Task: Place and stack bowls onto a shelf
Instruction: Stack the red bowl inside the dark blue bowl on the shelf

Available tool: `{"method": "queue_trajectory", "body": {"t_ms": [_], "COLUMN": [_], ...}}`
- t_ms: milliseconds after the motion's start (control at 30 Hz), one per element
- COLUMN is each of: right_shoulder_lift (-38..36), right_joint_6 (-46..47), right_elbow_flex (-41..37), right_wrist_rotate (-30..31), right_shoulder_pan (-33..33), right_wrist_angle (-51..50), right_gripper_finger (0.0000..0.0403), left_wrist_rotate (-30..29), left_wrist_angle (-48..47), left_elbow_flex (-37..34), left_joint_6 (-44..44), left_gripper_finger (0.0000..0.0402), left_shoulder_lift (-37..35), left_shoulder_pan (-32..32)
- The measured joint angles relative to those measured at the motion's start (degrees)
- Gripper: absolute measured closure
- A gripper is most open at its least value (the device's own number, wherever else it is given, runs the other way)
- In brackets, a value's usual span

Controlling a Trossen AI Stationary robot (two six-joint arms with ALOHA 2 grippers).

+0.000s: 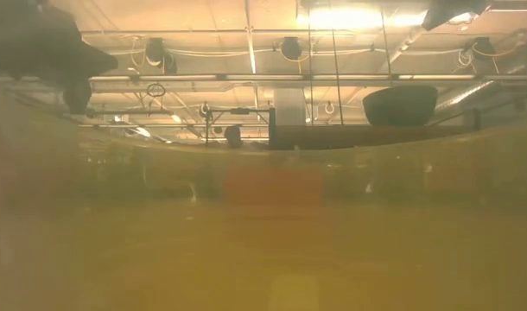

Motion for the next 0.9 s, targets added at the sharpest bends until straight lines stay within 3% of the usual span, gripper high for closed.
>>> {"method": "queue_trajectory", "body": {"t_ms": [167, 400, 567, 733, 900], "right_shoulder_lift": [0.0, 0.0, 0.0, 0.0, 0.0], "right_joint_6": [0.0, 0.1, -0.2, -0.3, -0.5], "right_elbow_flex": [0.0, 0.0, 0.0, 0.0, 0.0], "right_wrist_rotate": [-2.0, -11.9, -13.2, -13.4, -13.4], "right_shoulder_pan": [0.0, 0.0, 0.0, 0.0, 0.0], "right_wrist_angle": [0.0, 0.0, 0.0, 0.3, 0.3], "right_gripper_finger": [0.0323, 0.0323, 0.0323, 0.0323, 0.0323], "left_wrist_rotate": [-2.6, -7.4, -7.3, -5.4, -5.2], "left_wrist_angle": [-4.4, -31.1, -46.2, -53.7, -57.8], "left_elbow_flex": [7.4, 27.2, 38.6, 45.4, 47.4], "left_joint_6": [6.6, 10.8, 7.6, 6.3, 2.0], "left_gripper_finger": [0.0376, 0.0376, 0.0376, 0.0381, 0.0394], "left_shoulder_lift": [2.1, 15.9, 26.7, 34.6, 39.1], "left_shoulder_pan": [0.0, 0.0, 0.0, 0.0, 0.0]}}
